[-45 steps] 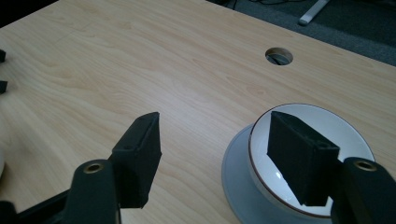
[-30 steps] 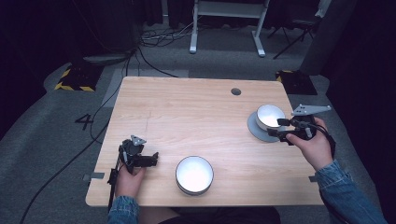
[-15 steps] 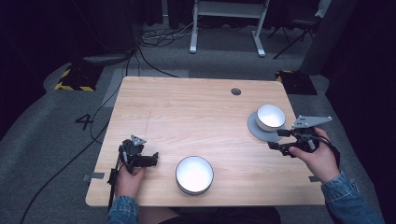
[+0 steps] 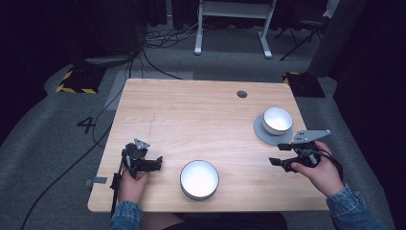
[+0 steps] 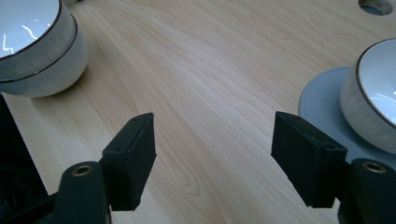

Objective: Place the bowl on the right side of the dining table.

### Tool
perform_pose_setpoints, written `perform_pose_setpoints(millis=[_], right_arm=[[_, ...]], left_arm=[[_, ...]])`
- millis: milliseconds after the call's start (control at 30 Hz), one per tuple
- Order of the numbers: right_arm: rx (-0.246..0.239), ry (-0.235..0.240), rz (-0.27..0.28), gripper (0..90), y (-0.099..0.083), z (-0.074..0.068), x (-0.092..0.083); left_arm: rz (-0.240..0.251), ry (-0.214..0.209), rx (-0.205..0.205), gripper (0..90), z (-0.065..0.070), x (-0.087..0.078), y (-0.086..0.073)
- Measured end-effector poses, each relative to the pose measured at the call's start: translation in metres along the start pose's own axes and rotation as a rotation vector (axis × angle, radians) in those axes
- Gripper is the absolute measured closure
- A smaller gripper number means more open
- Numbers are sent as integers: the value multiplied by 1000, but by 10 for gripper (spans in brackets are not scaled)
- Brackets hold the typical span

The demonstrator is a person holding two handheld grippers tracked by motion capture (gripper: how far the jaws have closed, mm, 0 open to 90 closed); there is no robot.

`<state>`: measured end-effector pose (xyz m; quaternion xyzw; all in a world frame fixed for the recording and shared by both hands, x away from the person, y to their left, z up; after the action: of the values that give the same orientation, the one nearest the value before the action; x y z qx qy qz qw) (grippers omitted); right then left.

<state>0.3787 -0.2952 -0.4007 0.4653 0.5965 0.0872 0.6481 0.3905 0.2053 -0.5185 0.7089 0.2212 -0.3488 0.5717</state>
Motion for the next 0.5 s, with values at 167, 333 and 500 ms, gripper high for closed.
perform_pose_setpoints(millis=[167,333,500], right_arm=[[9,15,-18,308,-10,0,9],[7,21,-38,308,-19,1,17],[9,33,-48,321,-33,2,29]], left_arm=[[0,0,0,31,0,0,0],[2,-1,-1,31,0,0,0],[0,0,0,31,0,0,0]])
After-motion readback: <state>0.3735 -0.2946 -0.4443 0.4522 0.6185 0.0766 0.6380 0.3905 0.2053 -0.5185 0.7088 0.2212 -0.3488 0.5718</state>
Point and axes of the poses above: each handheld gripper's, and its own axes: x roughly forward along the jaws, y roughly out of its top, z roughly to its right, the point moved 2 cm from there along x, roughly forward along the jaws, and after that the axes turned 10 degrees about y, right-handed, at the moved point
